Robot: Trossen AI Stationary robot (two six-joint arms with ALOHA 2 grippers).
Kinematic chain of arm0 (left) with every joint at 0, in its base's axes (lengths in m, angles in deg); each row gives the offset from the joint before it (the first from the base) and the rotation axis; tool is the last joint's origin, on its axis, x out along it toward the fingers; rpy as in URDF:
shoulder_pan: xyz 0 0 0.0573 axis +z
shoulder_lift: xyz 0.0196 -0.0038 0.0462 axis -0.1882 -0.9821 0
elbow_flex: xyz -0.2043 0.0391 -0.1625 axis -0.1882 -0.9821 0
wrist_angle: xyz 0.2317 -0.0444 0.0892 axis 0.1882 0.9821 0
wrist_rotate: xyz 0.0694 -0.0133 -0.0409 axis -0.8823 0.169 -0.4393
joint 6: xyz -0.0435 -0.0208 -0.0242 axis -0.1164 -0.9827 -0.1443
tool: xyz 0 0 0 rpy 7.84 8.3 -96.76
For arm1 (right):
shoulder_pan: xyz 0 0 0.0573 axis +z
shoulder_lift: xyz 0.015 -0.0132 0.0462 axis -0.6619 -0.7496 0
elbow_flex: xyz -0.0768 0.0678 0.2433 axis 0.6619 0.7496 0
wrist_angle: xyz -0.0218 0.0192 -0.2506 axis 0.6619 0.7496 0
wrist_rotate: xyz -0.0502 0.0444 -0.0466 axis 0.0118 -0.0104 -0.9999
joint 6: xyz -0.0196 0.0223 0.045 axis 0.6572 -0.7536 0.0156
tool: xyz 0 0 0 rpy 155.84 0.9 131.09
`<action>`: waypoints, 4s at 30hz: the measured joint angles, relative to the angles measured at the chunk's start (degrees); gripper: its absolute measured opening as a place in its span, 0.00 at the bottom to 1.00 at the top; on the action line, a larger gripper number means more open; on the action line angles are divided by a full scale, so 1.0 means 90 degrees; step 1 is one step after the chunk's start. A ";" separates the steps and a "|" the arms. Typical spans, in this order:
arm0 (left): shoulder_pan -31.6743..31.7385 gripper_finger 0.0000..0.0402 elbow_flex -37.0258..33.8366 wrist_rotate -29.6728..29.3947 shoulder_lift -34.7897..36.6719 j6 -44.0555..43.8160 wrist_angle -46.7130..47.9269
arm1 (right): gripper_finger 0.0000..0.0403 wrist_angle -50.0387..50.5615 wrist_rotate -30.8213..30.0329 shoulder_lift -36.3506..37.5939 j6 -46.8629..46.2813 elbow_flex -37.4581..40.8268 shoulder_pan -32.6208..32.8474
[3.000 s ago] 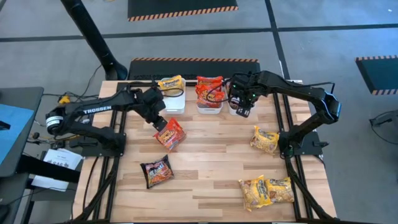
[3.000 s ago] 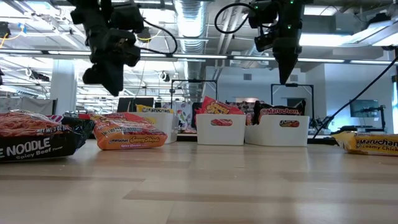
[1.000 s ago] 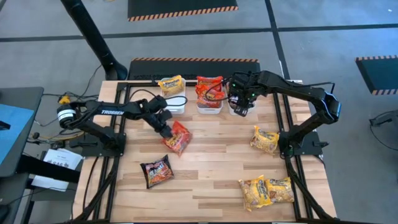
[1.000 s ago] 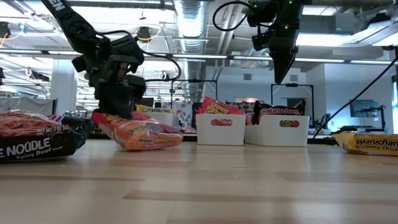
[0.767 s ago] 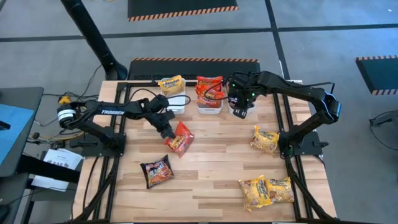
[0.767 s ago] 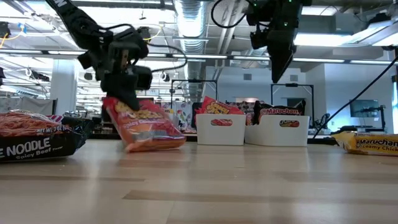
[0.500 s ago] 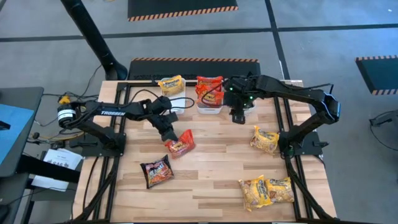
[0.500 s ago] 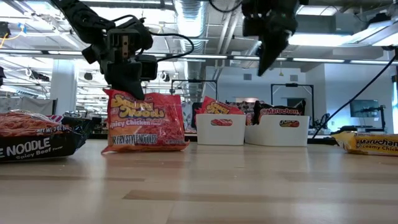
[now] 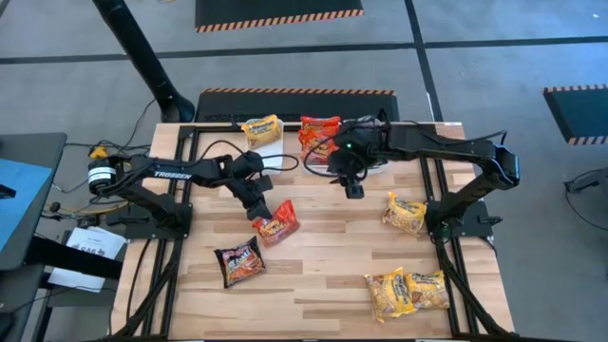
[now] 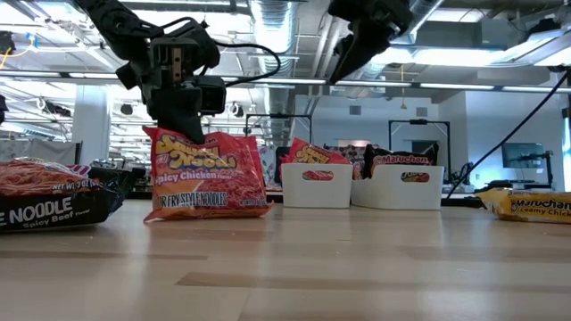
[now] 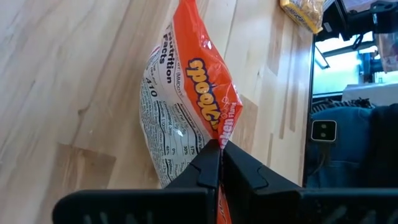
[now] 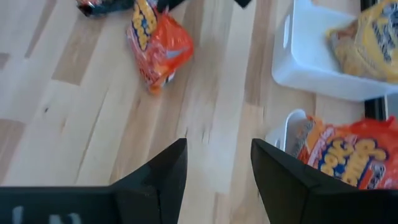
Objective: Sort Maruchan noodles
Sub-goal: Put the orange noodle pack into the middle white bin
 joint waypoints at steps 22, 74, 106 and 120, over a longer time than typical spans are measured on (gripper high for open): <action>-0.0441 0.00 0.0000 -0.0189 0.0002 -0.0051 -0.0058 | 0.55 -0.0773 0.0350 -0.1403 0.0502 0.0002 0.0977; -0.0859 0.00 0.0005 -0.0548 -0.0015 0.0392 -0.0814 | 0.55 -0.3764 0.0642 -0.2795 0.0269 -0.0009 0.1300; -0.0851 0.00 0.0094 -0.1013 0.0121 -0.0158 -0.1280 | 0.01 -0.2271 0.0668 -0.2861 -0.1504 -0.0012 0.1446; -0.0851 0.00 0.1209 -0.1106 0.0445 0.0237 -0.1260 | 0.01 -0.0509 -0.0504 -0.1845 -0.1549 -0.0007 0.1376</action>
